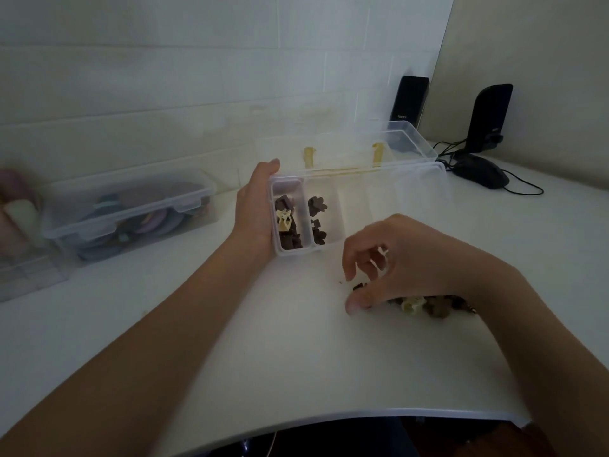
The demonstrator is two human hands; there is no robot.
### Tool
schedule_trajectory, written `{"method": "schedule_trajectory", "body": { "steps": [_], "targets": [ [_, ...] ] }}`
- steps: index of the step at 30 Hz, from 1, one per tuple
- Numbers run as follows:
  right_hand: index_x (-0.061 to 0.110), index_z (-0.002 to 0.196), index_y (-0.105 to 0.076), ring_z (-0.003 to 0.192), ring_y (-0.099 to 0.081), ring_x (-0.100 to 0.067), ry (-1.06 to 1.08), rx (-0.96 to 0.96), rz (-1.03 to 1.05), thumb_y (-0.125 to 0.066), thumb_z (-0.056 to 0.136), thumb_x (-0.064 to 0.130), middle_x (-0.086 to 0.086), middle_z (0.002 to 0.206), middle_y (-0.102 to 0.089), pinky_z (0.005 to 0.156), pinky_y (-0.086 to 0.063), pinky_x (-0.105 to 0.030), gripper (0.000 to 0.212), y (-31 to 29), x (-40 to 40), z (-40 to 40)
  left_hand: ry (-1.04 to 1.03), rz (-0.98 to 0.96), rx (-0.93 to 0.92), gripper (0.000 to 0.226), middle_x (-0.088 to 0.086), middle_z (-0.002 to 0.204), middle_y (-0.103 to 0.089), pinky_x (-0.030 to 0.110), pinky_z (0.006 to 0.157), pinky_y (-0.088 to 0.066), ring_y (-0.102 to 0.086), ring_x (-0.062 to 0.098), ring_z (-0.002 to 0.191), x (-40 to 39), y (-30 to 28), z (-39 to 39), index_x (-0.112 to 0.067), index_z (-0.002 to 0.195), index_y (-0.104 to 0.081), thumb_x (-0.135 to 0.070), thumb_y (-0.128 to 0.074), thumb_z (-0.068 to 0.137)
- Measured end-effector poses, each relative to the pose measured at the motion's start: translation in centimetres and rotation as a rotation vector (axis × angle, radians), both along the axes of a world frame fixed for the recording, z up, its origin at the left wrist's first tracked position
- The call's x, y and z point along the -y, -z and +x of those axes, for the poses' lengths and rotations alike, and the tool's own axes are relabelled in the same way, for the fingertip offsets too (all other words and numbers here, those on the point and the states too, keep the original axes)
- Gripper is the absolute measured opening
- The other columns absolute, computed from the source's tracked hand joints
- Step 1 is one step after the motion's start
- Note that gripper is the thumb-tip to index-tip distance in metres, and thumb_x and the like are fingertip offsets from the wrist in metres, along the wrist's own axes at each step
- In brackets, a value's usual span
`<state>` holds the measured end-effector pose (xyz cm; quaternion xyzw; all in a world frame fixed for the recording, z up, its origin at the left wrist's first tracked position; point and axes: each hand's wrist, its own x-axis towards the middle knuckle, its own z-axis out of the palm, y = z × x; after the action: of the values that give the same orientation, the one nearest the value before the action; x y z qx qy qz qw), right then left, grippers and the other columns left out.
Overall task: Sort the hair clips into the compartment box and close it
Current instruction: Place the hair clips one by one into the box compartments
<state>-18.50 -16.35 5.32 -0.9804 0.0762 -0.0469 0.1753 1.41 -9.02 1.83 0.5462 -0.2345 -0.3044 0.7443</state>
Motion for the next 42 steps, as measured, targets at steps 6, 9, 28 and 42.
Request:
{"method": "schedule_trajectory", "body": {
  "steps": [6, 9, 28, 42],
  "targets": [
    [0.035, 0.082, -0.056, 0.064, -0.054, -0.003, 0.057, -0.13, -0.161, -0.075, 0.063, 0.058, 0.011, 0.068, -0.061, 0.062, -0.046, -0.025, 0.036, -0.2, -0.3, -0.2, -0.097, -0.01, -0.04, 0.041, 0.009, 0.067, -0.053, 0.034, 0.072, -0.043, -0.051, 0.023, 0.06, 0.1, -0.2, -0.3, -0.014, 0.071, -0.061, -0.053, -0.067, 0.059],
    [0.034, 0.083, -0.056, 0.064, -0.054, -0.004, 0.059, -0.065, -0.126, -0.074, 0.066, 0.053, 0.011, 0.07, -0.061, 0.061, -0.047, -0.026, 0.031, 0.1, -0.1, 0.0, -0.075, -0.003, -0.088, 0.048, 0.012, 0.072, -0.052, 0.041, 0.08, -0.042, -0.051, 0.027, 0.071, 0.3, -0.1, -0.2, -0.015, 0.069, -0.062, -0.056, -0.07, 0.048],
    [0.009, 0.081, -0.063, 0.08, -0.059, -0.022, -0.031, 0.824, -0.276, -0.069, 0.08, 0.006, -0.002, 0.092, -0.066, 0.066, -0.048, -0.036, 0.007, 1.9, -1.3, 4.8, -0.027, -0.048, -0.044, 0.042, 0.006, 0.088, -0.061, 0.044, 0.083, -0.046, -0.057, 0.026, 0.083, 0.3, 0.8, -0.4, -0.015, 0.094, -0.06, -0.053, -0.057, 0.074],
    [0.025, 0.111, -0.068, 0.099, -0.057, -0.022, 0.002, 0.572, -0.564, -0.045, 0.09, 0.026, 0.006, 0.125, -0.061, 0.081, -0.033, -0.036, 0.032, 2.7, -1.1, 6.4, 0.085, -0.128, -0.197, 0.039, 0.006, 0.086, -0.063, 0.033, 0.071, -0.051, -0.061, 0.022, 0.074, 0.0, 0.9, -0.3, -0.014, 0.092, -0.061, -0.047, -0.065, 0.072]
  ]
}}
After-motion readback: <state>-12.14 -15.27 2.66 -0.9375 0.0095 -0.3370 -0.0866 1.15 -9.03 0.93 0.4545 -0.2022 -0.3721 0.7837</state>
